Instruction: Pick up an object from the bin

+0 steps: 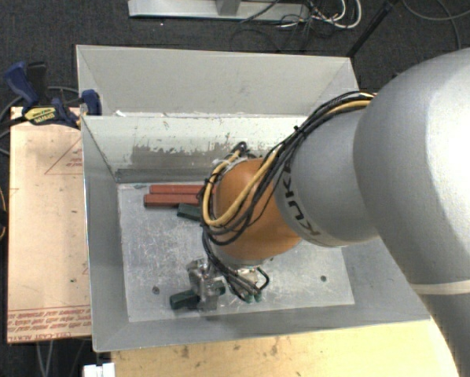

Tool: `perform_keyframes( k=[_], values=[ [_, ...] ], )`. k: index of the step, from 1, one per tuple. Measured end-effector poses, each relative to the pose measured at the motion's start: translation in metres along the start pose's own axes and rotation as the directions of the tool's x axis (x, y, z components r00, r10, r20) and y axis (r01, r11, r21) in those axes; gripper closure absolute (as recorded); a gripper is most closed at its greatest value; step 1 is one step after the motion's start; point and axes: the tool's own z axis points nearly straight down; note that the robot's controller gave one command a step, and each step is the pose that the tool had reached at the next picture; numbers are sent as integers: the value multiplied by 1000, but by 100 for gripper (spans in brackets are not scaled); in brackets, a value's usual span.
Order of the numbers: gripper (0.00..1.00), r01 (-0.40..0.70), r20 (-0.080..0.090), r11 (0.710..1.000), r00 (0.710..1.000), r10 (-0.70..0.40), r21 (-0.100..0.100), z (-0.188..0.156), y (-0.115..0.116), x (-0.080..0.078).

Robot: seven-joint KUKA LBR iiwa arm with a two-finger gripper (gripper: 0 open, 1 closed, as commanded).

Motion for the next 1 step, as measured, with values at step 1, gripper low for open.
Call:
perform_keyframes(
  k=[1],
  values=[
    [100,38,11,999,999,-38,1,-160,1,4]
  ],
)
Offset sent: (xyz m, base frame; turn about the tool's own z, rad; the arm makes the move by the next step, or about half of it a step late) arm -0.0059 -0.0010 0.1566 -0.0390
